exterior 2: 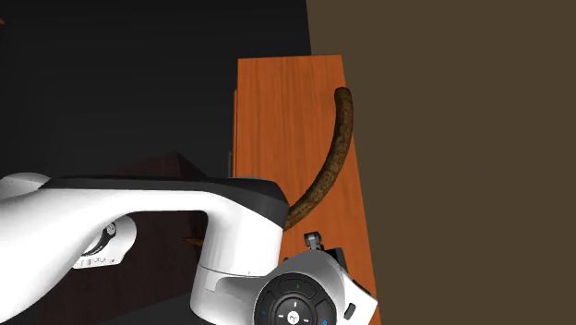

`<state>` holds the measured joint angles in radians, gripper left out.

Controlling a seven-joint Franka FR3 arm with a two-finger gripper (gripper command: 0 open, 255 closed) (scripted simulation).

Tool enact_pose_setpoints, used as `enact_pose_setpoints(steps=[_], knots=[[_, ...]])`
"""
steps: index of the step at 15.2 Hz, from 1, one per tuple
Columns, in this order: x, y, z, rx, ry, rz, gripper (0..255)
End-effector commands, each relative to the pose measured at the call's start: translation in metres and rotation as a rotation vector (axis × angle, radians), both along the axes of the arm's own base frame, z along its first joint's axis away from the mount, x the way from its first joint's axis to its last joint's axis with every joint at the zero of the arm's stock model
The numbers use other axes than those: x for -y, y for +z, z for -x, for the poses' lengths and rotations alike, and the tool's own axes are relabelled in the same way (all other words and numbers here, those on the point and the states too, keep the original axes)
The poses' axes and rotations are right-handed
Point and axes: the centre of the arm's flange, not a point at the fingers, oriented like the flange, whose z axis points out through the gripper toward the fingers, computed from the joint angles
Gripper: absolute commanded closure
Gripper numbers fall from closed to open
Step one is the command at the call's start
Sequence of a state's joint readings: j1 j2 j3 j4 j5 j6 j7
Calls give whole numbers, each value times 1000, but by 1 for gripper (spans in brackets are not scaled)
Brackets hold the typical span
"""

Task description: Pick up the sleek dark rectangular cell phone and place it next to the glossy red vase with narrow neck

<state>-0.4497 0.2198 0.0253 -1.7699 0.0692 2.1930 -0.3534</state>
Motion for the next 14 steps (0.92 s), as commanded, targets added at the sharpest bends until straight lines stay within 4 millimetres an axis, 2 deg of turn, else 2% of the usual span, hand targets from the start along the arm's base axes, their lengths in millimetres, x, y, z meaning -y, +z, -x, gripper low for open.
enact_pose_setpoints(steps=[1,14], knots=[[0,-11,1,1,0,0,255],[0,-80,1,1,0,0,255]])
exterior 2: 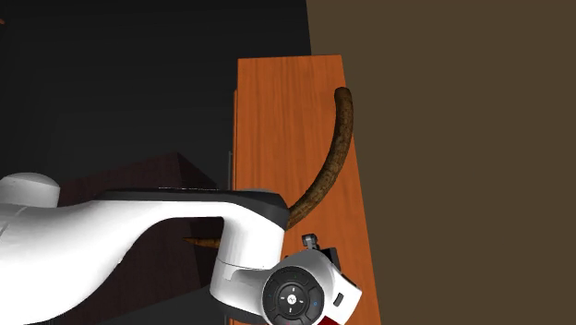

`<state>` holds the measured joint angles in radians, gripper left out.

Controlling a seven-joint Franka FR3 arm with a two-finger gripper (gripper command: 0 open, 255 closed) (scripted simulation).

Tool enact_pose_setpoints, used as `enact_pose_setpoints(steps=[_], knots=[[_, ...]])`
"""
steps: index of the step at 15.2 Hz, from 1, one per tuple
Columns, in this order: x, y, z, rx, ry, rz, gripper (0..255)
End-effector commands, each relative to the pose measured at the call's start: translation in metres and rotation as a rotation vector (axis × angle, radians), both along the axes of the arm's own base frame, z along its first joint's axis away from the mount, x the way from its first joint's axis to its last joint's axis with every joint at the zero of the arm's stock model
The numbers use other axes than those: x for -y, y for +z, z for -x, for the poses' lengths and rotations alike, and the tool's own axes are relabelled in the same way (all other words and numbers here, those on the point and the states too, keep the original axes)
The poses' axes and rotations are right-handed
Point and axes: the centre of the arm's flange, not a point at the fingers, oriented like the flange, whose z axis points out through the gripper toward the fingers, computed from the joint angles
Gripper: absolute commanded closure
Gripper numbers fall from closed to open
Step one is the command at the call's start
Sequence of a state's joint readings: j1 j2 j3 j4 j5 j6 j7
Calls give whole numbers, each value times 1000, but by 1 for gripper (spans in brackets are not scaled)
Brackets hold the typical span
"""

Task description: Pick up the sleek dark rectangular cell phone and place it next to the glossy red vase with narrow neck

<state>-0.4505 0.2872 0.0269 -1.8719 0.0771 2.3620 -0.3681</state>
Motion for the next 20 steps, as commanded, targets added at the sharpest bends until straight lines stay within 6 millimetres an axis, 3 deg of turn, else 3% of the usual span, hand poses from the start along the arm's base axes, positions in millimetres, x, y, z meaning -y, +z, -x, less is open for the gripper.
enact_pose_setpoints(steps=[1,6,14,15,20], knots=[[-1,-10,0,0,0,0,255],[-1,-41,0,0,0,0,255],[-1,-41,0,0,0,0,255],[-1,-41,0,0,0,0,0],[-1,-41,0,0,0,0,0]])
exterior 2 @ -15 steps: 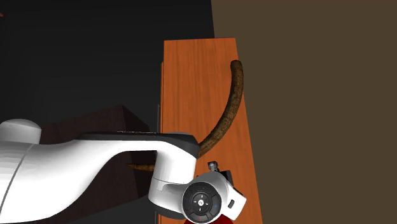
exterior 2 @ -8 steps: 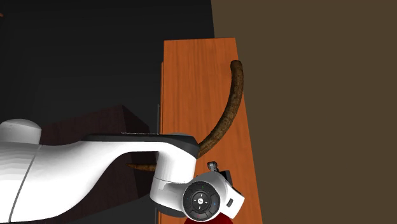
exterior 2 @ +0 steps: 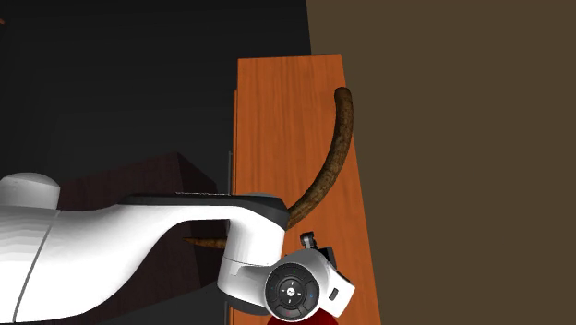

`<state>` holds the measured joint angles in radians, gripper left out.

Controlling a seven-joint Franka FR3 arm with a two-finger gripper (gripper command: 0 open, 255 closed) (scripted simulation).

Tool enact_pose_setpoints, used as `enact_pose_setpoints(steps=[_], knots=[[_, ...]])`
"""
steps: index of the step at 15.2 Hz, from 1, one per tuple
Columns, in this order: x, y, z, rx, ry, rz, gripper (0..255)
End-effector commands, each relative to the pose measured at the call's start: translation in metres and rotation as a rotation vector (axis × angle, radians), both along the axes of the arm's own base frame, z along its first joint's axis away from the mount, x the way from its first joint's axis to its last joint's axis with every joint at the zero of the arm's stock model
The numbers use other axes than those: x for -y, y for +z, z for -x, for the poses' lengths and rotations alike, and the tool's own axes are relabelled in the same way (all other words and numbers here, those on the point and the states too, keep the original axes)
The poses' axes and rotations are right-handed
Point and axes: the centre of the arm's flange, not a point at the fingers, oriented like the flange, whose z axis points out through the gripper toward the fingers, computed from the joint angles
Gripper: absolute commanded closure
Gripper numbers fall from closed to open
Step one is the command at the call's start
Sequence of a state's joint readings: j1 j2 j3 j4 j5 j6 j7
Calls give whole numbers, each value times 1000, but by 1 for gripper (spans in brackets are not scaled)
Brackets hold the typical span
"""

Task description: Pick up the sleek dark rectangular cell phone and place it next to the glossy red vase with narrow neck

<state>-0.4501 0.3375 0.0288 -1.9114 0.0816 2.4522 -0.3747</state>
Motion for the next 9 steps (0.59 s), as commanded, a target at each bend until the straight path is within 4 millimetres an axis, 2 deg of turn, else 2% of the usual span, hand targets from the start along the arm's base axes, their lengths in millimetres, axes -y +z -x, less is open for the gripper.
enact_pose_setpoints(steps=[1,4,9], knots=[[0,13,3,0,0,0,0],[-1,49,11,0,0,0,0],[-1,49,11,0,0,0,0]])
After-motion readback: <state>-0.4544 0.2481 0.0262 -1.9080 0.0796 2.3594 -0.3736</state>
